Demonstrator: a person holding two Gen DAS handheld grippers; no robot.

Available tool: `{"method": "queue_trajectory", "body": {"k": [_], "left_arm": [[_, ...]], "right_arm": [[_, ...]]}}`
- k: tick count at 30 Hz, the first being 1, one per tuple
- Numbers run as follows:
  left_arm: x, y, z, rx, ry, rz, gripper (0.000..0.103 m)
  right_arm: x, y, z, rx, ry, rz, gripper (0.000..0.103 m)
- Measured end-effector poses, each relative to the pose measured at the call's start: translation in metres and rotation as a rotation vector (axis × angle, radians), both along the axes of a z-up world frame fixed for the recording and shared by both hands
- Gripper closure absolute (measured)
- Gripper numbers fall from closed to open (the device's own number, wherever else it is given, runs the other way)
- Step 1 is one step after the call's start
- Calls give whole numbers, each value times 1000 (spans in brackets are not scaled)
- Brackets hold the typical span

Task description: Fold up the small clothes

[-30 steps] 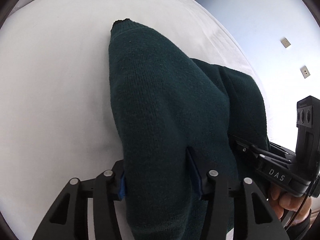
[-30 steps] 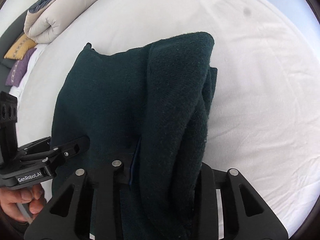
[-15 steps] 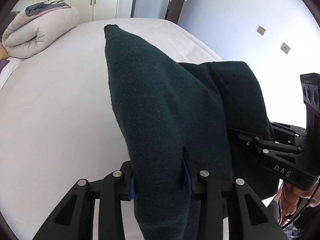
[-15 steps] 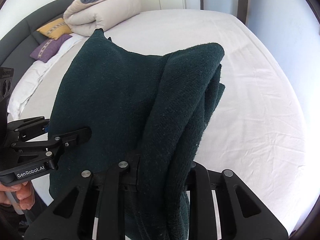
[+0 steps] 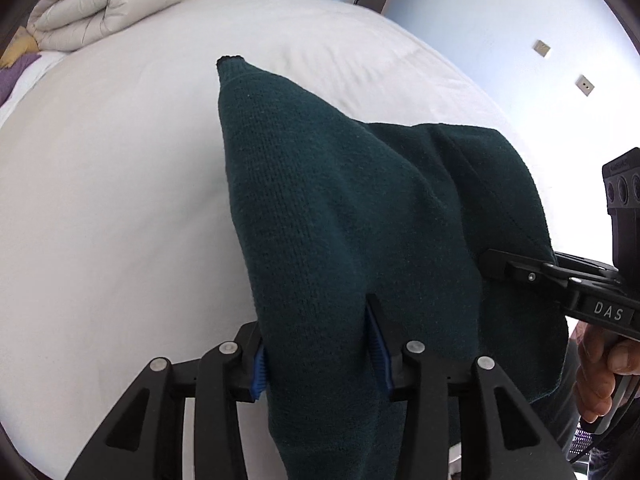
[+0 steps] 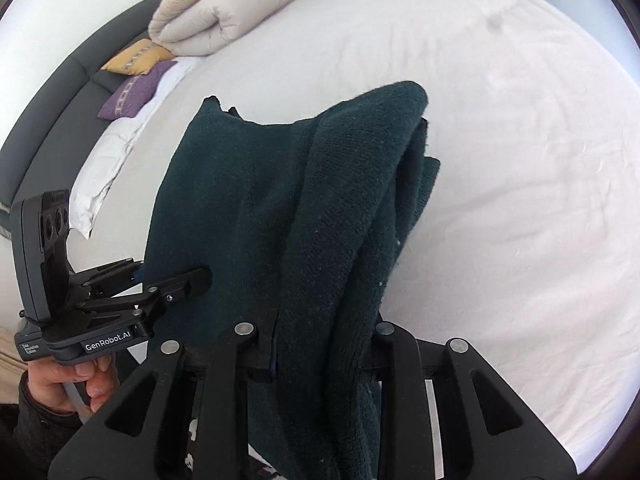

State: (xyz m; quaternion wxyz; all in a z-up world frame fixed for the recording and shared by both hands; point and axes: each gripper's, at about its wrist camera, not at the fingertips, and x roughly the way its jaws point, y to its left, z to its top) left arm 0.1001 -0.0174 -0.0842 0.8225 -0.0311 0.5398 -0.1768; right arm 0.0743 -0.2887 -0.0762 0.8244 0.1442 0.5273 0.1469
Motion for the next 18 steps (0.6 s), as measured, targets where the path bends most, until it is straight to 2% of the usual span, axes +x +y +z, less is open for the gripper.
{"method": "queue_trajectory", "body": {"k": [1, 2, 3, 5, 10, 12, 13, 14, 16, 18], "left_arm": [[3, 5, -11, -24, 12, 34, 43], [2, 12, -15, -72, 12, 69, 39], [1, 17, -16, -106, 22, 85, 37], [-6, 21, -15, -110, 5, 83, 35], [-18, 18, -10, -97, -13, 96, 30], [-20, 15, -11, -88, -23, 103, 26], [-22, 15, -12, -89, -26, 109, 23], [-20, 11, -12, -94, -28, 113, 22], [-17, 3, -12, -106, -28, 114, 19], [-22, 25, -14, -96, -40, 105, 17]], "right_arm": [[8, -6, -21, -17, 58, -50, 78], [10, -14, -35, -3, 92, -96, 66], [8, -25, -42, 62, 102, -135, 59], [-1, -43, -43, 161, 93, -165, 59], [-44, -74, -24, 194, 22, -198, 59], [-61, -69, -16, 188, -15, -186, 59], [-84, -78, -15, 170, -22, -176, 60], [-86, -73, -15, 138, -19, -170, 62], [-104, -79, -34, 52, 16, -172, 67], [-109, -78, -52, 93, 12, -199, 69]]}}
